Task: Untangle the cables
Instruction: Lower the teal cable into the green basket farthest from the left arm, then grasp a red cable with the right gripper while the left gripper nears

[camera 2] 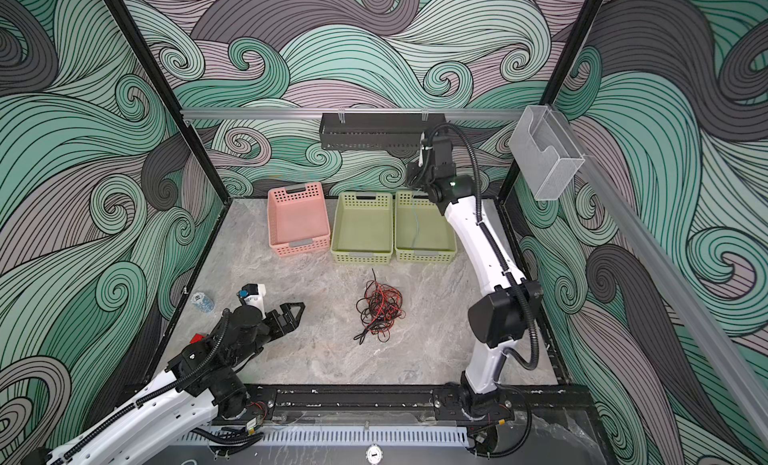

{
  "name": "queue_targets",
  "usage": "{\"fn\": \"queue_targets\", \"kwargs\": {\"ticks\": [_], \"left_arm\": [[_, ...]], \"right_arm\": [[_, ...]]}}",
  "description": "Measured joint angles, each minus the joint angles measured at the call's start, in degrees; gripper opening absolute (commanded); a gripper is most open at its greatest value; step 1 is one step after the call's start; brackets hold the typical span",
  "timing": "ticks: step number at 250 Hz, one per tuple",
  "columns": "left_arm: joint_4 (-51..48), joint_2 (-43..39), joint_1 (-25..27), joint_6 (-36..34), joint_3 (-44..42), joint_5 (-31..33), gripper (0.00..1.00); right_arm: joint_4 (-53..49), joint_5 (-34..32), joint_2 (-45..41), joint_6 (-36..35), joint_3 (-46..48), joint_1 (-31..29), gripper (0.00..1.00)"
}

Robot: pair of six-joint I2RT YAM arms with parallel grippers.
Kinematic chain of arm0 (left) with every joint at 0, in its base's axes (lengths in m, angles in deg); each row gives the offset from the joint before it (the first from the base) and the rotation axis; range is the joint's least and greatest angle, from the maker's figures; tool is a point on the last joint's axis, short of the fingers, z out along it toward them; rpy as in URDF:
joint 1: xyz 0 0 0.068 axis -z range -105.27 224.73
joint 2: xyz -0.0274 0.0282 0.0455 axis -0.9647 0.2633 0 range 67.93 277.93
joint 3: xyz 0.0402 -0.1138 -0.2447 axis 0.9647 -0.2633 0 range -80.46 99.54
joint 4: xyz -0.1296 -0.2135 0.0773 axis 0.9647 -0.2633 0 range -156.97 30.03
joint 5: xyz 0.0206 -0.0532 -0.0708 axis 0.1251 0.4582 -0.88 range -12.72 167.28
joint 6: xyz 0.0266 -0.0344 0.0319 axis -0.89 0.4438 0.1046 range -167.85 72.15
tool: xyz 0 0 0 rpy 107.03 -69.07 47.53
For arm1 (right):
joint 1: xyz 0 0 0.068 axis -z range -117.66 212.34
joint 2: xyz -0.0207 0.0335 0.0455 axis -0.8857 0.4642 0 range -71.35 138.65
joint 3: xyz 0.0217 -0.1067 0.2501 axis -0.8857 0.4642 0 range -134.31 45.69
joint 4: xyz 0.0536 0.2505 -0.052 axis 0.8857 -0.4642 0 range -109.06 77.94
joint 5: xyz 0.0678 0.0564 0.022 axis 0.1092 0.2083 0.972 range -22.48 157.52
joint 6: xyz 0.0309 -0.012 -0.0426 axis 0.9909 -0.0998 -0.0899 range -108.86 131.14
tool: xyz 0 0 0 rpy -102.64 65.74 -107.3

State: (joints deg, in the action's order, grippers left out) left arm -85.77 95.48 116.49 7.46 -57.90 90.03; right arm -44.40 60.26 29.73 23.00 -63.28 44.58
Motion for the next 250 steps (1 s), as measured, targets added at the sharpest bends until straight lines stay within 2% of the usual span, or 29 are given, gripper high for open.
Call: {"fn": "queue_targets", "kwargs": {"ticks": [11,26,57,70,132,159,210,250], "left_arm": [[0.0,0.0,0.0,0.0,0.0,0.0,0.96],[0.1,0.0,0.0,0.0,0.0,-0.1,0.96],[0.2,0.7,0.0,0.0,0.0,-0.3,0.96],[0.2,1.3,0.0,0.0,0.0,-0.5,0.96],[0.6,3.8,0.0,0.2,1.1,-1.6,0.96],[1.1,4.9,0.0,0.4,1.1,-2.1,0.96],[2.8,8.1,0.0,0.5,1.2,-3.4,0.95],[6.1,14.1,0.0,-0.4,2.3,-8.0,0.88]], "right_arm": [[1.6,0.0,-2.2,0.5,5.5,0.0,0.00],[3.0,0.0,-4.5,0.8,10.9,0.0,0.05],[3.8,0.2,-5.0,1.0,13.1,0.3,0.32],[3.9,0.3,-4.6,1.0,12.9,0.7,0.39],[3.8,-0.2,-4.7,1.2,13.0,1.7,0.39],[3.9,0.4,-6.8,2.1,16.0,1.7,0.36],[6.0,4.6,-19.9,4.8,32.2,-1.0,0.35],[6.5,7.5,-29.2,5.9,46.4,-9.9,0.32]]}}
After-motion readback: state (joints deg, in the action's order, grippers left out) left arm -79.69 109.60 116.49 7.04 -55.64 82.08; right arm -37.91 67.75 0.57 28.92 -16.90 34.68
